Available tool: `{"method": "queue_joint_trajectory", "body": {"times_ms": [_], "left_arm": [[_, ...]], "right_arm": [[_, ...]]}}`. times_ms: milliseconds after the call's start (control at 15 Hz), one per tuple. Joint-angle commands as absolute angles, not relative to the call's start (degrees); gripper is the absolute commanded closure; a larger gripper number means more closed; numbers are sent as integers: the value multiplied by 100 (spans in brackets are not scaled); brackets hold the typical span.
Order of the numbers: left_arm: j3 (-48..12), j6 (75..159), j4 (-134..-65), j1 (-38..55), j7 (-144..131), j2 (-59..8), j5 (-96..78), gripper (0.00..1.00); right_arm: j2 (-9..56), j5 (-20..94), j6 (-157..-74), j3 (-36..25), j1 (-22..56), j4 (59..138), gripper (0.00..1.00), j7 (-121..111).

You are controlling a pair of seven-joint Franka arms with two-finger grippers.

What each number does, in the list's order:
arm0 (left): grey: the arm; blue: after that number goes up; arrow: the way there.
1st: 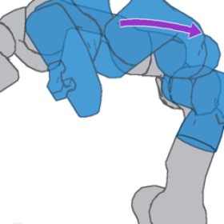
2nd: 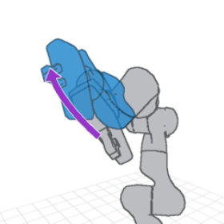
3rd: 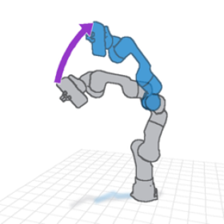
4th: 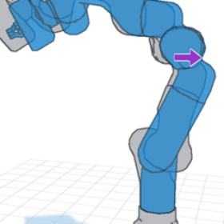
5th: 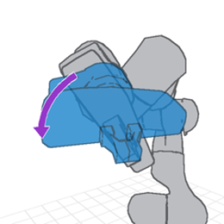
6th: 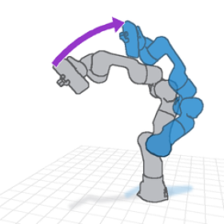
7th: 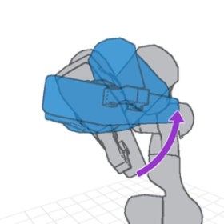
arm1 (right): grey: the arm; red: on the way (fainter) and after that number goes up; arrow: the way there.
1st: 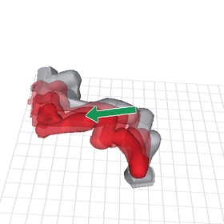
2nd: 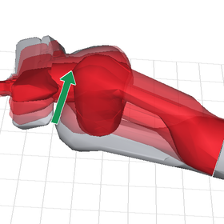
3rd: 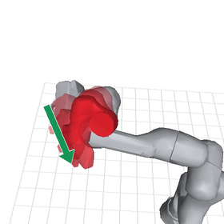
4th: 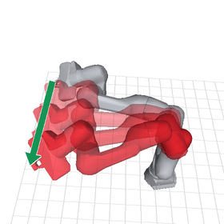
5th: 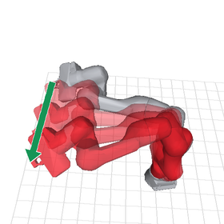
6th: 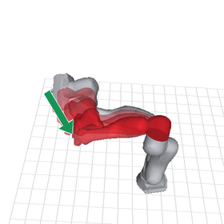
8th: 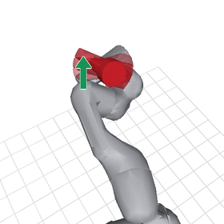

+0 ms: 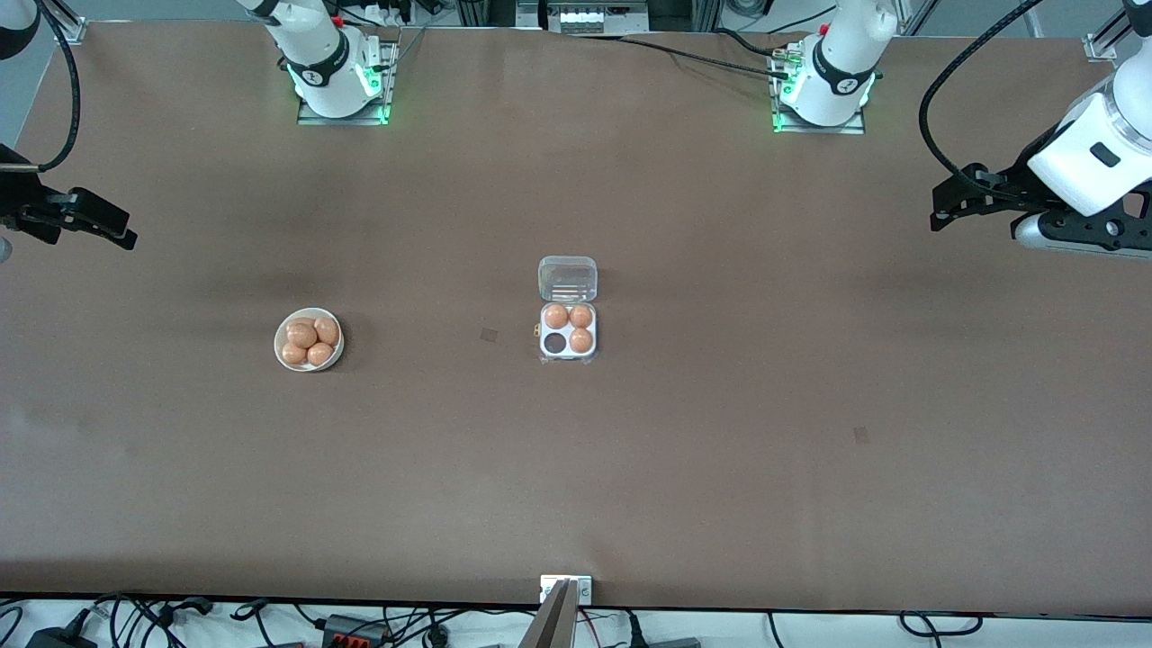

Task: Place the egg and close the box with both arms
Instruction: 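Reach the right gripper toward the white bowl of eggs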

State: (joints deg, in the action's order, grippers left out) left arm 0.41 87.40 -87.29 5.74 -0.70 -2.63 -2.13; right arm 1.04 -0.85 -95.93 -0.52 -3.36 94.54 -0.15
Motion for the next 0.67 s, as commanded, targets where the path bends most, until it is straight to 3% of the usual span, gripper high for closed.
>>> {"method": "queue_joint_trajectory", "body": {"times_ms": [0, 333, 600], "left_arm": [[44, 8613, -8587, 615, -114, -281, -141, 0], [44, 8613, -8587, 624, -114, -281, -141, 0], [44, 8613, -8587, 677, -114, -281, -123, 0]], "right_arm": [[219, -114, -9615, 9, -396, 9492, 0, -97], [1088, -123, -9948, 17, -299, 9483, 0, -61], [2063, -114, -10729, 18, -123, 9483, 0, -26]]}}
